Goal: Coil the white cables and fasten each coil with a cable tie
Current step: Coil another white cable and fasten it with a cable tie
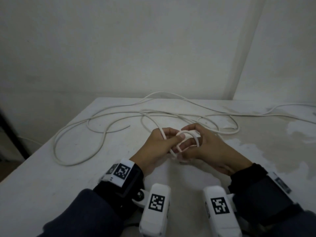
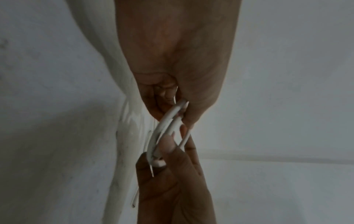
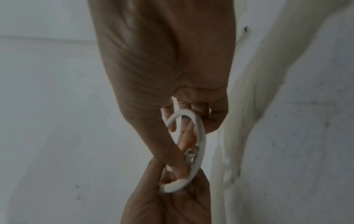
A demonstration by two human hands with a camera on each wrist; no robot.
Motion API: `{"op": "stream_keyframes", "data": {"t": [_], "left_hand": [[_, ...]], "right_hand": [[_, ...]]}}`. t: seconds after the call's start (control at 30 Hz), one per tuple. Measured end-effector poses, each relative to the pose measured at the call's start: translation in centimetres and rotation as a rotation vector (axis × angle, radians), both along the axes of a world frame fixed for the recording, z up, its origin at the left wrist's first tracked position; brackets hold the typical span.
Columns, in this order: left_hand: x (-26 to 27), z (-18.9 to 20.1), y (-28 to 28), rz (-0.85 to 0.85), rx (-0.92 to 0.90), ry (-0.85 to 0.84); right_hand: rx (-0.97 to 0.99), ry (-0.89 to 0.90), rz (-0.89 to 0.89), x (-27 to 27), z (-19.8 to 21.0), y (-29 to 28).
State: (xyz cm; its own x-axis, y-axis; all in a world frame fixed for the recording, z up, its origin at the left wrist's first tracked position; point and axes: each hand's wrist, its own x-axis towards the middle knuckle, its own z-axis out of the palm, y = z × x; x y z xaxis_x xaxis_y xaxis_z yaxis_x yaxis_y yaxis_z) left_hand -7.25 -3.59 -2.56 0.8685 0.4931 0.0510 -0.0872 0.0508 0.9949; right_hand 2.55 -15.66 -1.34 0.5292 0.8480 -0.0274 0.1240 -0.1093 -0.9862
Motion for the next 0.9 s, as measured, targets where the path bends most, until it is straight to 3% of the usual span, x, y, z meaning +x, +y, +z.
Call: {"op": "stream_keyframes", "data": {"t": [0.17, 0.27, 0.37, 0.67, 0.9], "left_hand": [[0.0, 0.3, -0.1, -0.002, -0.168, -0.059], [0.0, 0.5, -0.4, 0.005, -0.217, -0.075], [0.1, 0.5, -0.4, 0.051, -0.234, -0.083], [0.6, -0.1, -0.1, 0.061, -0.291, -0.097], [0.2, 0.4, 0.0, -0.01, -0.436, -0.185]], "right_hand": [[0.114, 0.095, -0.078, 1.0, 0.6, -0.6], [0.075, 0.165, 0.005, 1.2, 0.8, -1.0], [0.012, 0.097, 0.107, 0.7, 0.6, -1.0], [0.045, -0.011, 0.097, 0.6, 0.4, -0.9], [0.15, 0.054, -0.05, 1.4, 0.6, -0.7]]}}
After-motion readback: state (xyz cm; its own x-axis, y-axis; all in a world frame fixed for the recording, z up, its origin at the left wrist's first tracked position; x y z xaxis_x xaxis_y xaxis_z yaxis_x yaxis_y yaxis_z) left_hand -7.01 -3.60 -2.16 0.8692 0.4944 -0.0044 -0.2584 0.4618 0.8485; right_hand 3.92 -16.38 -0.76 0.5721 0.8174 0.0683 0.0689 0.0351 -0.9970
